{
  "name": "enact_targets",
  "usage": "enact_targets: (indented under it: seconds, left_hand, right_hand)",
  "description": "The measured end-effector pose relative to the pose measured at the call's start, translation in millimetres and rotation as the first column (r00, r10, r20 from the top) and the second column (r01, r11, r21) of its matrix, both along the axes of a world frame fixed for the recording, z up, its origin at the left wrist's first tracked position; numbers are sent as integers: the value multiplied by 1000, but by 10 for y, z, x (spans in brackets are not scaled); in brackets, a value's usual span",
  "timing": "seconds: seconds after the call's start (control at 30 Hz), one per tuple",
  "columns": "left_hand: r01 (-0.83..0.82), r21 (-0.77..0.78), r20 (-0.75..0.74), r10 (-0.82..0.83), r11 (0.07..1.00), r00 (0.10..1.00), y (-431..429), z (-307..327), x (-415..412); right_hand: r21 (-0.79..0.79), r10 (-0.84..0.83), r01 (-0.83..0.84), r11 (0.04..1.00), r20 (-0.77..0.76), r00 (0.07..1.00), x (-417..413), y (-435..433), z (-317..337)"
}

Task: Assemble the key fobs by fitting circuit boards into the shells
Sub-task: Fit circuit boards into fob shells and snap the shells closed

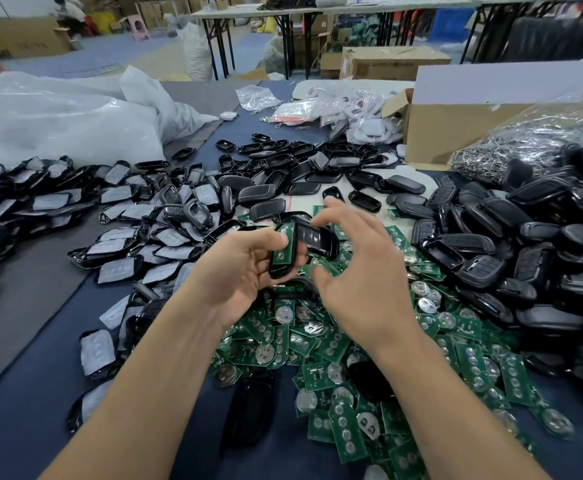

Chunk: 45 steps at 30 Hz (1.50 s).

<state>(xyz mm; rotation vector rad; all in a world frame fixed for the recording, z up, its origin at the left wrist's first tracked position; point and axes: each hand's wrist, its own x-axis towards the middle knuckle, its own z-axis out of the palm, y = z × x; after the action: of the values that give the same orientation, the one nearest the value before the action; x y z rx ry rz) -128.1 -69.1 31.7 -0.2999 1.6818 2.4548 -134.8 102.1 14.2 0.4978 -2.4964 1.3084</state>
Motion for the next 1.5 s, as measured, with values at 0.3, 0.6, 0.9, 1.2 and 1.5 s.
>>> enact_targets:
  seconds: [0.3, 0.6, 0.9, 1.2, 1.5]
  left_hand:
    - [92, 36, 2, -92, 995, 996, 25, -16, 16]
    - [-111, -207, -66, 99, 972, 993, 73, -105, -36]
    - [-318, -301, -187, 271, 899, 944, 257, -156, -26]
    - [-367, -437, -255, 278, 821, 926, 262, -183, -32]
    - [-442, -598, -388, 242, 668, 889, 251, -209, -20]
  right_hand:
    - [-193, -30, 43, 980, 67, 997, -10, -42, -55]
    - [-717, 309, 31, 696, 338, 889, -94, 36, -65]
    - [-675, 248, 40, 737, 325, 913, -95, -2, -136]
    - [-580, 190, -2, 814, 265, 945, -104, -32, -155]
    - [-457, 82, 23, 889, 210, 974, -80, -45, -137]
